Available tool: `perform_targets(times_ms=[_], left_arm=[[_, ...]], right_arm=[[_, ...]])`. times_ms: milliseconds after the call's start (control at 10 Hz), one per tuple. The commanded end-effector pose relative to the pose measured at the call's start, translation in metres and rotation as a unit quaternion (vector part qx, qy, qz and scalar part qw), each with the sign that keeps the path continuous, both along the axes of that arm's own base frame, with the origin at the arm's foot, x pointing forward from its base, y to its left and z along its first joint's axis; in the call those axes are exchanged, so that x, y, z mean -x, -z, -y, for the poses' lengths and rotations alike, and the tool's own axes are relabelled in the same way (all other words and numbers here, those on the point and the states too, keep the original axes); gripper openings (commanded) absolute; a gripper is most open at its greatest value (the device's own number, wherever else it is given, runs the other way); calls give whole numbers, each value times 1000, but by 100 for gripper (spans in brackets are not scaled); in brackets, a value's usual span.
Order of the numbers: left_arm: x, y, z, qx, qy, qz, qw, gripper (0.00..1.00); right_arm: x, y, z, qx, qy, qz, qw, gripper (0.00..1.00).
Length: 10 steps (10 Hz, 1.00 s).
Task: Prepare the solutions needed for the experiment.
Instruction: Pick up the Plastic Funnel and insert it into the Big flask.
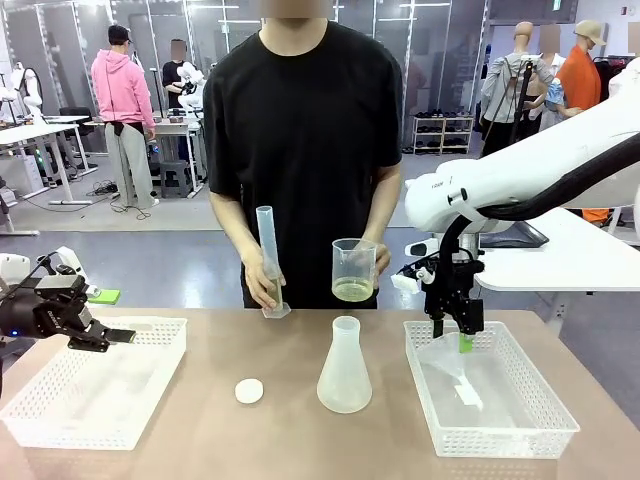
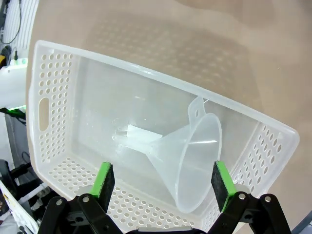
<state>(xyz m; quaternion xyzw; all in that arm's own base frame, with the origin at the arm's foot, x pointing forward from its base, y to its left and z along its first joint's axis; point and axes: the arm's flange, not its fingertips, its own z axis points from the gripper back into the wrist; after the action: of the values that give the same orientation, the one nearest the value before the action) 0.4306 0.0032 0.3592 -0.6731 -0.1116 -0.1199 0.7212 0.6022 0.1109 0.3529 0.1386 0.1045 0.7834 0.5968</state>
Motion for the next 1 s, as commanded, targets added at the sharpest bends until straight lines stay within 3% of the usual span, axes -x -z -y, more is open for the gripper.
perform_targets(times_ms=[0,300,900], left_arm=[[2,-2,1,1,0,2,1000,100],[2,-2,1,1,0,2,1000,100],[2,-2,1,1,0,2,1000,100]], right_arm=[[-17,2,1,18,-24,-28,999,100],[-25,6,-1,24,-43,-49,998,100],[-35,15,-1,31,-49,-58,997,44]])
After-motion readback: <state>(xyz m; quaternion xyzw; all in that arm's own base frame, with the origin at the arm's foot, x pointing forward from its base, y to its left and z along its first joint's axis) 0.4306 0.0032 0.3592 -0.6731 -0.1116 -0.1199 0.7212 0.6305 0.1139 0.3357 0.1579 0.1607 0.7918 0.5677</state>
